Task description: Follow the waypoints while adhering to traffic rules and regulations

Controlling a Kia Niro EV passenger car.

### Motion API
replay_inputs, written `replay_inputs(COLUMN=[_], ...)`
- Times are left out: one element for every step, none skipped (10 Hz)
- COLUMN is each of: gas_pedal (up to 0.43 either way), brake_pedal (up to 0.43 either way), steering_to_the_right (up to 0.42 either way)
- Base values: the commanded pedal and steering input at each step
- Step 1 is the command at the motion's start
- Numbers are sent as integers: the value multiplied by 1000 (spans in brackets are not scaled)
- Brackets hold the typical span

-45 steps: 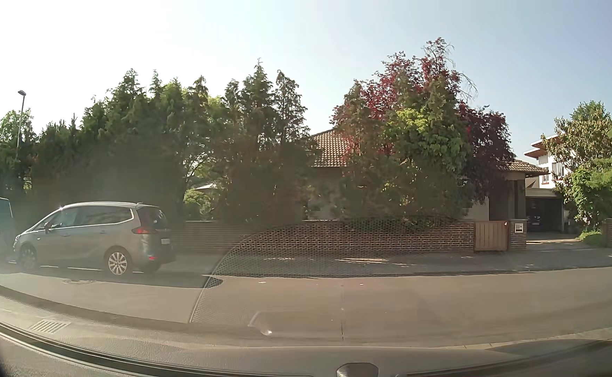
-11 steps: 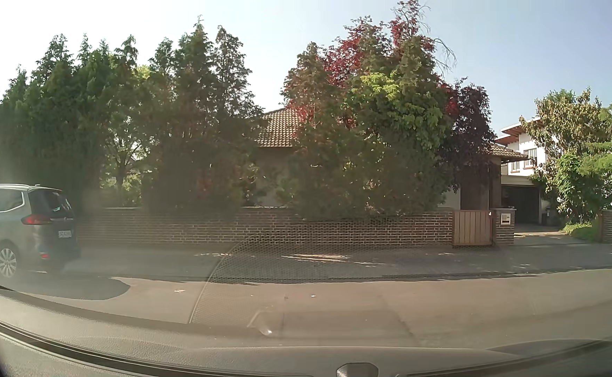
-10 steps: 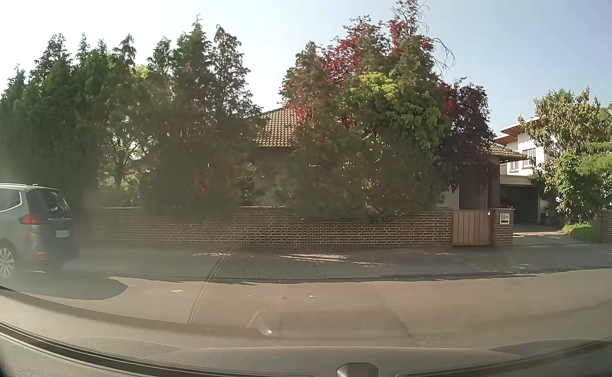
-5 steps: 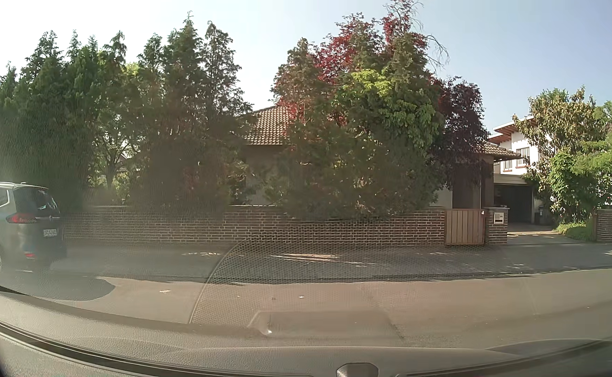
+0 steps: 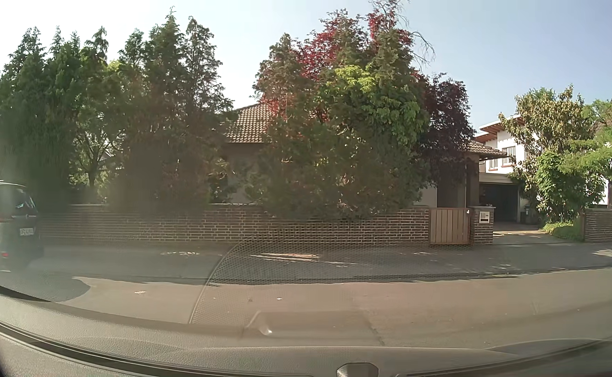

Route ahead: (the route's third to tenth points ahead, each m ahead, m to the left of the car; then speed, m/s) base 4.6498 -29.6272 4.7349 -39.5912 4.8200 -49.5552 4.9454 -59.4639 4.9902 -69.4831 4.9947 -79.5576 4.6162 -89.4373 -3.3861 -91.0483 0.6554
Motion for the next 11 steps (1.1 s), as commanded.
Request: replay_inputs(gas_pedal=[0,0,0,0,0,20,28,28,67,79,79], brake_pedal=[30,30,30,30,30,30,30,30,30,30,30], steering_to_the_right=[810,810,810,810,810,811,813,814,815,814,814])
